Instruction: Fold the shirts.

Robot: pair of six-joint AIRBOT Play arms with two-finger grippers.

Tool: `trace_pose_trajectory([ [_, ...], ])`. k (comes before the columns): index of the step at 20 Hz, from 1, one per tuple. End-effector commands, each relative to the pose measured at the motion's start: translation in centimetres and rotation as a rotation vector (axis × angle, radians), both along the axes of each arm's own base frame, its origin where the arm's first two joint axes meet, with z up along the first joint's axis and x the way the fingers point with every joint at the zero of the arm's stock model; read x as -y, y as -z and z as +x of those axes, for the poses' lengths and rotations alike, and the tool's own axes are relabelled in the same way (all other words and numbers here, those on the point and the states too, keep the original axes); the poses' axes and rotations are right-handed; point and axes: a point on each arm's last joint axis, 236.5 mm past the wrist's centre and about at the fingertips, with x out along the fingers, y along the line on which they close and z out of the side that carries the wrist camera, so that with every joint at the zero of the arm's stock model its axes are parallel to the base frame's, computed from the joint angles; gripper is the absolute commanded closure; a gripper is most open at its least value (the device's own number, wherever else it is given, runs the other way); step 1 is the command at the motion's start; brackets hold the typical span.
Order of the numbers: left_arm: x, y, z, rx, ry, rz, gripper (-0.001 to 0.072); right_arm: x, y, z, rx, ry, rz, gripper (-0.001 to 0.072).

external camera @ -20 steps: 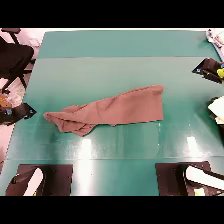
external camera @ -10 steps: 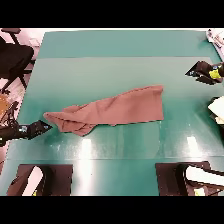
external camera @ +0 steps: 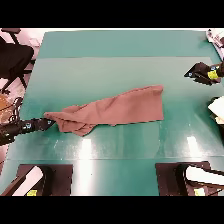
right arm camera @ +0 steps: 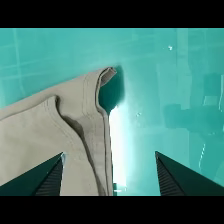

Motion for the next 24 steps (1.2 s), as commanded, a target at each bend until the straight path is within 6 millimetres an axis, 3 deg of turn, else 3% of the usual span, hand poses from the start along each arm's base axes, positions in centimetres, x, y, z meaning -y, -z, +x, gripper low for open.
trace_pose_trajectory([
  [1, -0.1, -0.3, 1.1, 0.091, 0.049, 0.038, 0.011, -0.2, 0.0, -0.1, -0.001, -0.012, -0.002, 0.009],
  [3, -0.2, -0.3, 1.1, 0.097, 0.054, 0.044, 0.0113, -0.2, 0.0, 0.0, 0.0, -0.012, -0.002, 0.009],
  [4, -0.1, -0.4, 1.2, 0.112, 0.065, 0.053, 0.0224, -0.2, 0.0, 0.0, -0.001, -0.012, -0.002, 0.009],
  [6, -0.1, -0.9, 1.7, 0.141, 0.059, 0.046, 0.0669, -0.2, 0.0, -0.1, -0.001, -0.012, -0.002, 0.009],
  [11, 0.4, -2.5, 2.8, 0.19, 0.021, -0.023, 0.0682, -0.3, 0.1, -0.1, -0.005, -0.014, 0.0, 0.009],
  [15, 2.3, -3.8, 2.0, 0.199, 0.098, -0.087, 0.0683, -0.5, 0.5, -1.1, -0.036, -0.069, -0.017, 0.009],
  [18, 3.0, -5.1, 1.8, 0.212, 0.144, -0.118, 0.0682, -1.1, 1.8, -2.8, -0.111, -0.125, 0.007, 0.009],
  [20, 2.8, -5.6, 2.1, 0.2, 0.121, -0.134, 0.0682, -1.7, 3.9, -3.8, -0.164, -0.128, 0.035, 0.009],
  [22, 2.6, -5.9, 2.4, 0.193, 0.106, -0.144, 0.0681, -3.3, 6.6, -4.6, -0.184, -0.19, 0.044, 0.0093],
  [24, 2.8, -5.9, 2.2, 0.19, 0.11, -0.152, 0.0681, -7.0, 7.3, -3.2, -0.049, -0.331, 0.092, 0.0166],
])
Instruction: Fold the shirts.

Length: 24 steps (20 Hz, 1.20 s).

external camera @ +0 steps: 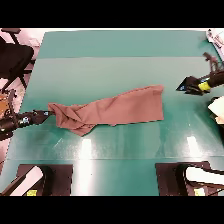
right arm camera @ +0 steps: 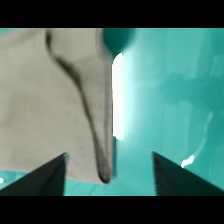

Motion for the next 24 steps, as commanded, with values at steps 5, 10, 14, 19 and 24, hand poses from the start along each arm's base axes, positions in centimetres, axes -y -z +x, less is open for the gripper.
trace_pose_trajectory([
  [5, 0.7, -0.7, -0.4, -0.012, 0.022, -0.039, 0.0681, -9.2, 2.4, 3.7, 0.225, -0.291, 0.091, 0.0165],
  [10, 0.7, -0.7, -0.4, -0.012, 0.022, -0.04, 0.0681, -13.3, 5.9, 5.0, 0.126, -0.43, 0.138, 0.0162],
  [14, 0.7, -0.7, -0.4, -0.012, 0.022, -0.039, 0.0681, -12.5, 7.1, 7.2, 0.096, -0.386, 0.147, 0.016],
  [19, 0.7, -0.7, -0.4, -0.012, 0.022, -0.039, 0.0681, -12.1, 6.1, 8.7, 0.132, -0.382, 0.136, 0.0161],
  [24, 0.6, -0.6, -0.3, -0.011, 0.019, -0.036, 0.0681, -10.3, 7.1, 8.5, 0.107, -0.398, 0.046, 0.0162],
])
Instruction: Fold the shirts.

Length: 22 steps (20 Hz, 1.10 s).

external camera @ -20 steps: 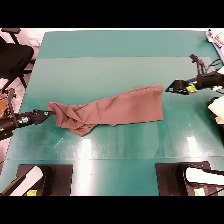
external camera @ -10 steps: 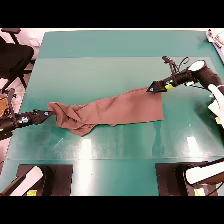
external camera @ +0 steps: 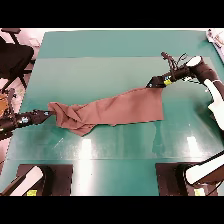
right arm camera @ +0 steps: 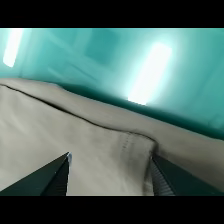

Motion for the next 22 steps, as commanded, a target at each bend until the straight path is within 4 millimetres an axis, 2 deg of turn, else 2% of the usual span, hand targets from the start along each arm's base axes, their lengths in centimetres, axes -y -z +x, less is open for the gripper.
trace_pose_trajectory([
  [1, -0.3, 0.1, 0.2, 0.002, -0.013, 0.011, 0.0681, 1.7, 1.2, -0.5, -0.022, -0.017, -0.091, 0.0161],
  [3, -0.7, 0.3, 0.5, 0.003, -0.031, 0.023, 0.0681, 2.0, 1.4, -0.7, -0.034, -0.01, -0.084, 0.0162],
  [6, -0.7, 0.2, 0.5, 0.003, -0.029, 0.021, 0.0681, 1.3, 2.1, -1.5, -0.063, -0.006, -0.047, 0.0163],
  [7, -0.7, 0.2, 0.5, 0.003, -0.029, 0.021, 0.0681, 1.0, 2.6, -2.0, -0.072, -0.009, -0.03, 0.0182],
  [8, -0.7, 0.2, 0.5, 0.003, -0.029, 0.021, 0.0681, 0.4, 3.0, -2.5, -0.079, -0.026, -0.015, 0.0232],
  [11, -0.6, 0.2, 0.5, 0.003, -0.028, 0.02, 0.0681, -0.4, 3.6, -3.2, -0.087, -0.05, -0.012, 0.0234],
  [13, -0.6, 0.2, 0.5, 0.003, -0.027, 0.019, 0.0681, -0.8, 3.4, -3.0, -0.076, -0.057, -0.013, 0.0285],
  [14, -0.6, 0.2, 0.4, 0.004, -0.026, 0.017, 0.0681, -0.8, 3.1, -2.7, -0.066, -0.056, -0.013, 0.0286],
  [15, -0.5, 0.1, 0.4, 0.004, -0.025, 0.014, 0.0681, -0.8, 2.7, -2.4, -0.055, -0.056, -0.013, 0.0336],
  [16, -0.4, 0.1, 0.3, 0.004, -0.019, 0.01, 0.0681, -0.9, 2.2, -2.0, -0.041, -0.057, -0.009, 0.0437],
  [17, -0.2, 0.0, 0.2, 0.003, -0.013, 0.005, 0.0681, -1.2, 1.5, -1.5, -0.027, -0.053, 0.008, 0.0541],
  [18, -0.2, 0.0, 0.2, -0.002, -0.013, -0.003, 0.0681, -1.3, 0.8, -1.0, -0.01, -0.051, 0.015, 0.0701],
  [22, 0.2, -1.0, 0.5, -0.069, -0.078, -0.124, 0.0682, -2.0, -2.1, -0.3, 0.03, -0.087, 0.04, 0.0696],
])
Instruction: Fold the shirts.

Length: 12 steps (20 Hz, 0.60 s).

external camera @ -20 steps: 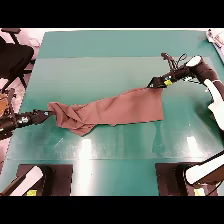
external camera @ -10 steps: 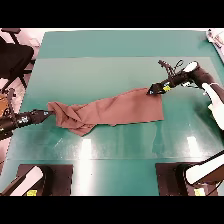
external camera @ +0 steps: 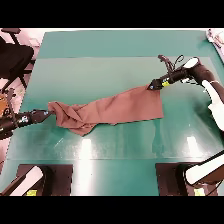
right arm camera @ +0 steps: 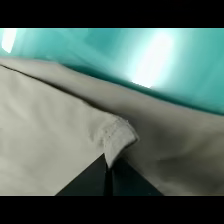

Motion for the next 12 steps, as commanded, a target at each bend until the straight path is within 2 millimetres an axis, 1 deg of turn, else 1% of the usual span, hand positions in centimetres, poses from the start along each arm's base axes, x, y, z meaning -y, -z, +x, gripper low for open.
trace_pose_trajectory([
  [1, 0.8, -1.5, 0.2, -0.029, -0.03, -0.118, 0.0682, -0.7, -2.8, 0.4, 0.028, -0.035, 0.025, 0.0697],
  [3, 1.2, -3.5, 0.5, 0.012, -0.006, -0.16, 0.0682, -0.6, -5.4, 1.1, 0.074, -0.017, 0.027, 0.0698],
  [5, 1.1, -6.8, 1.4, 0.062, 0.003, -0.202, 0.0682, -0.6, -9.1, 1.7, 0.169, -0.012, 0.021, 0.07],
  [6, 1.0, -9.6, 2.3, 0.116, -0.002, -0.248, 0.0682, -0.6, -11.5, 1.8, 0.225, -0.013, 0.018, 0.07],
  [7, 0.8, -13.2, 3.1, 0.198, 0.002, -0.294, 0.0682, -0.5, -14.0, 1.8, 0.284, -0.013, 0.013, 0.0701],
  [9, 0.2, -21.2, 4.2, 0.397, 0.01, -0.366, 0.0682, -0.2, -20.1, 1.9, 0.441, 0.009, 0.004, 0.0701],
  [10, -0.1, -25.0, 4.3, 0.49, 0.013, -0.385, 0.0682, 0.0, -23.7, 1.8, 0.534, 0.029, 0.0, 0.0702],
  [11, -0.2, -28.1, 4.2, 0.557, 0.029, -0.375, 0.0681, 0.4, -27.5, 1.6, 0.634, 0.057, -0.001, 0.0702],
  [12, 0.1, -30.3, 3.9, 0.593, 0.05, -0.342, 0.0682, 0.9, -31.1, 1.3, 0.725, 0.095, -0.001, 0.0702],
])
